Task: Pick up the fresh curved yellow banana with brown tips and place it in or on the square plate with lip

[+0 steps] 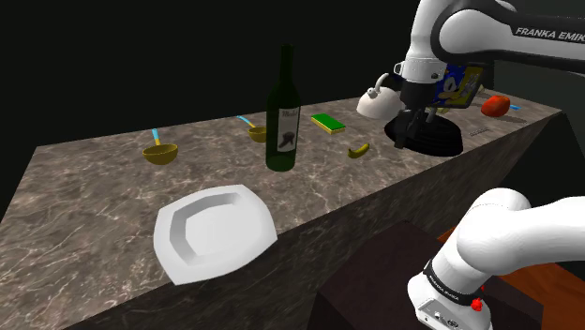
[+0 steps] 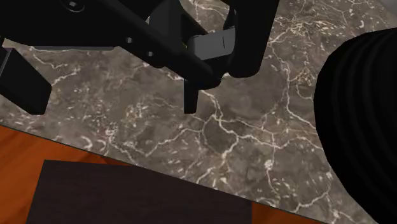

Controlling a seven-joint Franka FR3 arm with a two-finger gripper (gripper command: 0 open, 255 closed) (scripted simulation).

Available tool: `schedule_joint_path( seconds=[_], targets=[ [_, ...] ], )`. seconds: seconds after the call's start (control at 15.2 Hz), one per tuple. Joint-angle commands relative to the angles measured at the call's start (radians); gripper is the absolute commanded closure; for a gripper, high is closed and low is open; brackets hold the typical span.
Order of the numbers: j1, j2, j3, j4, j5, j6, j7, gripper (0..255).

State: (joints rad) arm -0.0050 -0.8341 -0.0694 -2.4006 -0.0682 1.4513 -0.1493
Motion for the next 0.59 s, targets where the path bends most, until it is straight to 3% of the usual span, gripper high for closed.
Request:
schedule_joint_path(
  seconds=[0.0,0.26,0.53],
  targets=[
    [0.0,0.0,0.0,0.0,0.0,0.0,0.0,0],
    [0.145,0.124,-0.135,0.036,-0.081,0.099,-0.426,0],
    [0.293,0.252,-0.243,0.088,-0.116,0.189,-0.841,0]
  ],
)
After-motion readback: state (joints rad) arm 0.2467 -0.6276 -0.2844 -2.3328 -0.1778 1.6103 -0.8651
